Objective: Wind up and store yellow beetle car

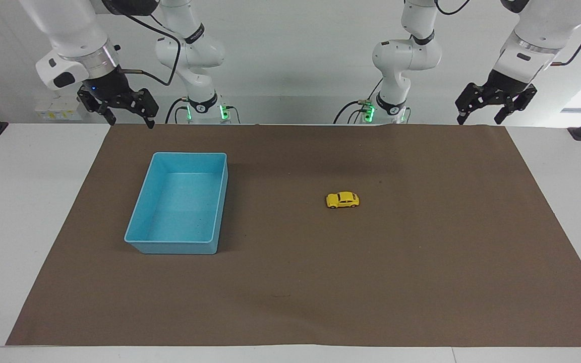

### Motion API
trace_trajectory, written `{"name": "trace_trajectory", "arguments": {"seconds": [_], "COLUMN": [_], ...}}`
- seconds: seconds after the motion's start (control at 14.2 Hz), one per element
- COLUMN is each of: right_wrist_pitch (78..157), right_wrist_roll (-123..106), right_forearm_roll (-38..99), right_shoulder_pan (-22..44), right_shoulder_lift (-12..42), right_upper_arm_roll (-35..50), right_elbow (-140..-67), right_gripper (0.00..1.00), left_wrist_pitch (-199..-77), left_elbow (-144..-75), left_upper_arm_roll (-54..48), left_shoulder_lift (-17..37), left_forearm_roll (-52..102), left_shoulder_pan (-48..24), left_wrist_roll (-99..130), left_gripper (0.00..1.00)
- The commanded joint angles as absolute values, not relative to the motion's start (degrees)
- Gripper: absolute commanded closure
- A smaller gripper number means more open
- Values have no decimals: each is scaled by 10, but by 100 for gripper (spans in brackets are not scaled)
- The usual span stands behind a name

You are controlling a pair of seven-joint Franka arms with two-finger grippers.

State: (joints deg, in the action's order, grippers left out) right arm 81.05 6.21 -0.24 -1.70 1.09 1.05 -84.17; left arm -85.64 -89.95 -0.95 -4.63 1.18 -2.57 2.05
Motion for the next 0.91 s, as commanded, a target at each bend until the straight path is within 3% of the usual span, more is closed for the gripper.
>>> {"name": "trace_trajectory", "arguments": {"seconds": [0.0, 0.49, 0.84], "right_wrist_pitch": [817, 817, 817], "right_wrist_roll": [47, 47, 47], "right_forearm_roll": [3, 2, 3], "right_shoulder_pan": [-24, -24, -24], "right_shoulder_lift": [4, 4, 4], "right_upper_arm_roll": [13, 13, 13], "right_elbow": [-847, -847, -847], "right_gripper": [0, 0, 0], "left_wrist_pitch": [-866, -865, -884], "left_elbow": [-911, -930, -998], "left_upper_arm_roll": [-13, -13, -15], "left_shoulder_lift": [-53, -53, -52], "left_forearm_roll": [4, 4, 5], "left_shoulder_pan": [-21, -25, -30], "left_wrist_roll": [19, 25, 162], "left_gripper": [0, 0, 0]}}
